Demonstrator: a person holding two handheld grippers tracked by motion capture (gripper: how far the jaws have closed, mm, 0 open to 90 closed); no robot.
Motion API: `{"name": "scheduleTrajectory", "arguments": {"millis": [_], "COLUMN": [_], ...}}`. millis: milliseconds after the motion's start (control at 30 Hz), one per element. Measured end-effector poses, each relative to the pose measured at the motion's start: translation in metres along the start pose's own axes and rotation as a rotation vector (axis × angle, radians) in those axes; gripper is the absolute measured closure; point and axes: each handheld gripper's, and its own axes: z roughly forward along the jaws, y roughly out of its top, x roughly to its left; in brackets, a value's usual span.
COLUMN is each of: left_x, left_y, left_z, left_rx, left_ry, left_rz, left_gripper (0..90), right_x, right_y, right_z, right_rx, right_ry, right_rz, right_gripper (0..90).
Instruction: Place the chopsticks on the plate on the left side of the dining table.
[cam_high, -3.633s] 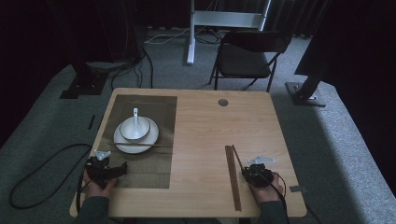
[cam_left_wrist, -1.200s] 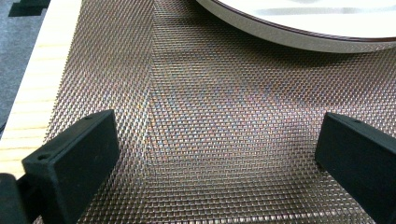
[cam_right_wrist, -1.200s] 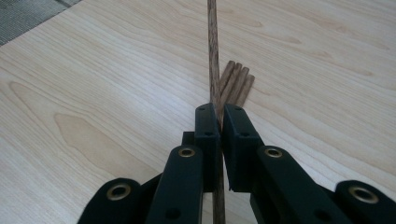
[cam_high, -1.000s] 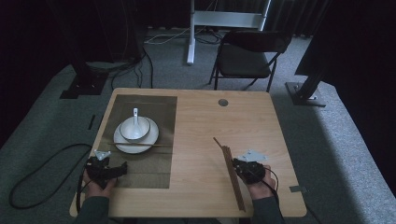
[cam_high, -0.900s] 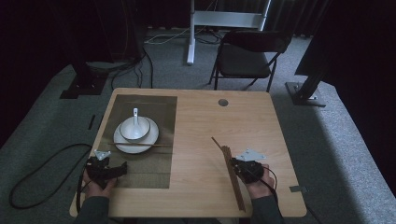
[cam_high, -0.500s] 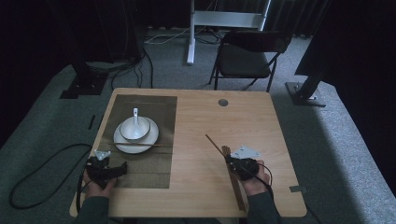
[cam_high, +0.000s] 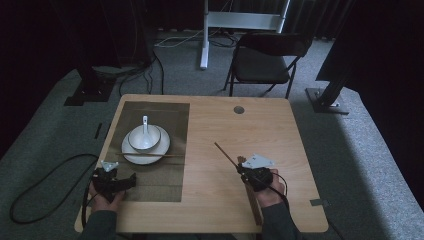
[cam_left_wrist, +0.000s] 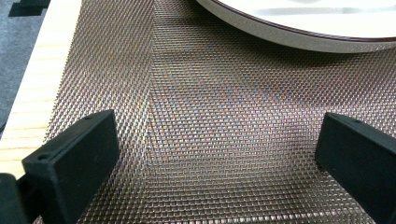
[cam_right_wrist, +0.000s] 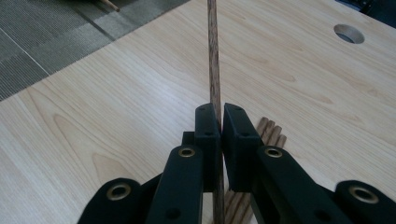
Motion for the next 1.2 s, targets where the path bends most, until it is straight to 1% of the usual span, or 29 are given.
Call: {"name": "scheduleTrajectory", "arguments": {"millis": [1033,1200], "left_x": [0.000,0.000], "left_y": [0.000,0.000], "left_z": [0.000,0.000], "left_rx": [0.000,0.000], "left_ry": [0.000,0.000], "left_rz": [0.000,0.001], "left_gripper": [0.1,0.1], "right_x": [0.017,0.021], "right_y": [0.023,0.027], "right_z": [0.009,0.011], "right_rx": [-0.031,-0.034], "right_ry": [0.047,0.058], "right_rz": [-0.058,-0.073], "right_gripper": [85.1,85.1]}}
